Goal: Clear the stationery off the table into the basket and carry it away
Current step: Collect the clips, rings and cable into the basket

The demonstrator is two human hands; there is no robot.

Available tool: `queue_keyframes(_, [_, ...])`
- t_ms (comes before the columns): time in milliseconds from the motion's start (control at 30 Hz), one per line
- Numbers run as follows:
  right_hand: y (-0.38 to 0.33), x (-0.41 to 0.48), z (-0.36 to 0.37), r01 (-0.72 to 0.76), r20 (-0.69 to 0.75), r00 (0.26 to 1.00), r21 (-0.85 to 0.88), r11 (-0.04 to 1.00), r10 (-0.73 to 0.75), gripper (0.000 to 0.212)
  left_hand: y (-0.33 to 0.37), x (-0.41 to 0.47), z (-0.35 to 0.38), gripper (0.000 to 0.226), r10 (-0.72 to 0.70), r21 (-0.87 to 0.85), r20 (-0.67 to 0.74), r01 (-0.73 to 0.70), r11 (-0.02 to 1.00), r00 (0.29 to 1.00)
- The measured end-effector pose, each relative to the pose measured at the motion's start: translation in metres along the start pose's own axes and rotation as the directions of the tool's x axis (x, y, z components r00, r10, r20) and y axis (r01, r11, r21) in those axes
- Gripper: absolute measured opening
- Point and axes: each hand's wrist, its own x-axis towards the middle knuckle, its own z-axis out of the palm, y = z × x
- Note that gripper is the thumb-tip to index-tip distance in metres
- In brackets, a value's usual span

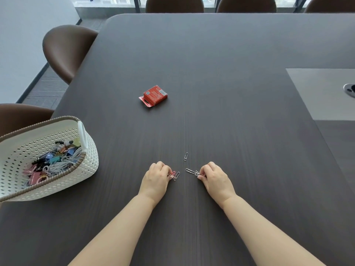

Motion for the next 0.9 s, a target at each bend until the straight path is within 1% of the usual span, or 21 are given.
queue_keyframes(67, [-0.004, 0.0, -0.001, -0.008, 0.008, 1.0, -0.029, 1.0, 0.008, 0.014, 0.0, -0.003, 0.001, 0.033, 0.006, 0.007, -0.017, -0.006, 1.0, 1.0])
queue_keyframes(167, [-0.006, -0.003, -0.002, 0.022, 0.004, 1.0, -0.081, 0.996, -0.021, 0.026, -0.001, -0.004, 0.0, 0.031, 0.023, 0.029, -0.048, -0.022, 0.999, 0.999])
queue_keyframes(233, [-0.006, -0.003, -0.003, -0.017, 0.001, 1.0, -0.049, 0.999, 0.017, 0.018, -0.002, -0.005, 0.0, 0.029, 0.021, 0.015, -0.064, -0.02, 1.0, 0.998])
queue_keyframes(300, [-0.006, -0.001, -0.006, -0.128, 0.045, 0.991, 0.08, 0.989, 0.125, 0.013, -0.004, -0.005, 0.001, 0.027, -0.005, -0.029, -0.066, 0.003, 1.0, 0.998])
queue_keyframes(367, [-0.009, -0.001, -0.009, -0.204, 0.042, 0.979, 0.231, 0.951, 0.2, 0.015, -0.005, -0.005, 0.001, 0.024, -0.023, -0.094, -0.057, 0.018, 0.995, 0.998])
queue_keyframes(433, [-0.012, -0.002, -0.011, -0.247, 0.037, 0.967, 0.374, 0.894, 0.252, 0.017, -0.007, -0.006, 0.001, 0.024, -0.006, -0.103, -0.028, 0.003, 0.995, 1.0])
queue_keyframes(500, [-0.014, -0.003, -0.013, -0.29, 0.068, 0.952, 0.496, 0.818, 0.297, 0.018, -0.008, -0.005, 0.001, 0.019, 0.016, -0.058, -0.002, -0.016, 0.998, 1.0])
queue_keyframes(567, [-0.017, -0.004, -0.017, -0.336, 0.123, 0.933, 0.632, 0.698, 0.339, 0.019, -0.007, -0.004, -0.002, 0.01, -0.056, -0.098, 0.046, 0.06, 0.993, 0.997])
queue_keyframes(633, [-0.019, -0.004, -0.021, -0.365, 0.183, 0.912, 0.771, 0.522, 0.368, 0.018, -0.006, -0.004, -0.008, 0.012, -0.168, -0.234, 0.084, 0.183, 0.955, 0.982])
queue_keyframes(667, [-0.019, -0.004, -0.023, -0.377, 0.212, 0.899, 0.82, 0.431, 0.383, 0.017, -0.004, -0.003, -0.012, 0.01, -0.227, -0.332, 0.091, 0.245, 0.911, 0.97])
queue_keyframes(700, [-0.02, -0.004, -0.025, -0.387, 0.244, 0.885, 0.859, 0.336, 0.395, 0.016, -0.002, -0.002, -0.016, 0.007, -0.288, -0.449, 0.104, 0.303, 0.84, 0.952])
queue_keyframes(733, [-0.02, -0.004, -0.027, -0.402, 0.289, 0.87, 0.885, 0.235, 0.4, 0.012, 0.0, -0.001, -0.02, 0.007, -0.348, -0.574, 0.139, 0.362, 0.735, 0.927])
queue_keyframes(767, [-0.02, -0.004, -0.029, -0.415, 0.34, 0.855, 0.901, 0.124, 0.392, 0.009, 0.002, 0.0, -0.023, 0.01, -0.396, -0.694, 0.21, 0.421, 0.584, 0.894])
queue_keyframes(800, [-0.018, -0.004, -0.03, -0.426, 0.389, 0.842, 0.905, 0.019, 0.374, 0.012, 0.004, 0.001, -0.026, 0.012, -0.413, -0.787, 0.3, 0.468, 0.402, 0.86])
queue_keyframes(833, [-0.017, -0.003, -0.031, -0.437, 0.433, 0.831, 0.897, -0.072, 0.349, 0.018, 0.007, 0.002, -0.029, 0.013, -0.404, -0.838, 0.391, 0.502, 0.216, 0.827])
queue_keyframes(900, [-0.015, -0.002, -0.034, -0.458, 0.498, 0.806, 0.867, -0.196, 0.321, 0.021, 0.008, 0.003, -0.034, 0.02, -0.346, -0.846, 0.527, 0.519, -0.121, 0.777])
